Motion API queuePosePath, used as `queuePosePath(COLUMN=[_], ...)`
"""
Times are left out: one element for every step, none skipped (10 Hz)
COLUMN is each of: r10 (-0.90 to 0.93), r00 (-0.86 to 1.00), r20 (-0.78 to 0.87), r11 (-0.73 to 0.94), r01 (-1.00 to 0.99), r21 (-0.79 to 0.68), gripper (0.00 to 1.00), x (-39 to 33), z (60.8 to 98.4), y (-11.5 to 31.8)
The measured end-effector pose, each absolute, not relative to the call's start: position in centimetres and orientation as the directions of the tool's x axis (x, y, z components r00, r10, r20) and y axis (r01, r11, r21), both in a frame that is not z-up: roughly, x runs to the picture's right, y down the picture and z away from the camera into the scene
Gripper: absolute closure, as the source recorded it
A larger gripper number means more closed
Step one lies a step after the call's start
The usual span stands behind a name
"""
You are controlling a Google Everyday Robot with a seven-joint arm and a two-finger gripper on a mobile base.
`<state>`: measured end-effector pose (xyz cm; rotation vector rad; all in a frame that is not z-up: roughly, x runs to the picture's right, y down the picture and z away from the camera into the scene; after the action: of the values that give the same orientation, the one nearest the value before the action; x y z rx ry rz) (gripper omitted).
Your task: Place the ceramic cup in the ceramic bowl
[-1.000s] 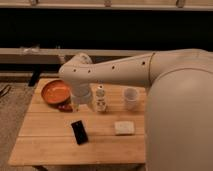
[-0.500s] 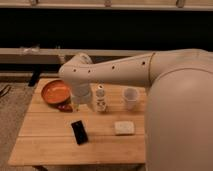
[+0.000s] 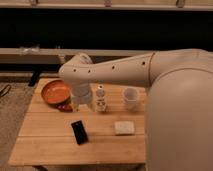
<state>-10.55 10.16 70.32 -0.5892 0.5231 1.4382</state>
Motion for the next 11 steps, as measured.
queuePosePath(r10=[0.752,0.752,0.752,0.753,0.752,0.751,0.754,0.757,0.761,0.766,0.771], r00=[0.069,0.069,0.069,0.069,0.069,0.065,0.050,0.018,-0.006,-0.023,-0.069], r20=[-0.655,-0.655,-0.655,-0.655,-0.656,-0.657,-0.655,-0.654,-0.648,-0.643,-0.633], r11=[0.040,0.040,0.040,0.040,0.042,0.049,0.068,0.094,0.089,0.079,0.042], r01=[-0.997,-0.997,-0.997,-0.997,-0.997,-0.998,-0.998,-0.992,-0.990,-0.988,-0.986], r21=[-0.059,-0.059,-0.059,-0.059,-0.058,-0.043,0.002,0.082,0.113,0.129,0.159], gripper=[0.35,0.35,0.35,0.35,0.35,0.35,0.35,0.35,0.35,0.35,0.35], x=[-10.6,-10.6,-10.6,-10.6,-10.6,-10.6,-10.6,-10.3,-9.3,-8.4,-5.9], z=[70.3,70.3,70.3,70.3,70.4,70.4,70.6,70.4,70.2,70.0,69.1], y=[10.2,10.2,10.2,10.2,10.1,10.2,10.2,10.1,9.9,9.7,9.7])
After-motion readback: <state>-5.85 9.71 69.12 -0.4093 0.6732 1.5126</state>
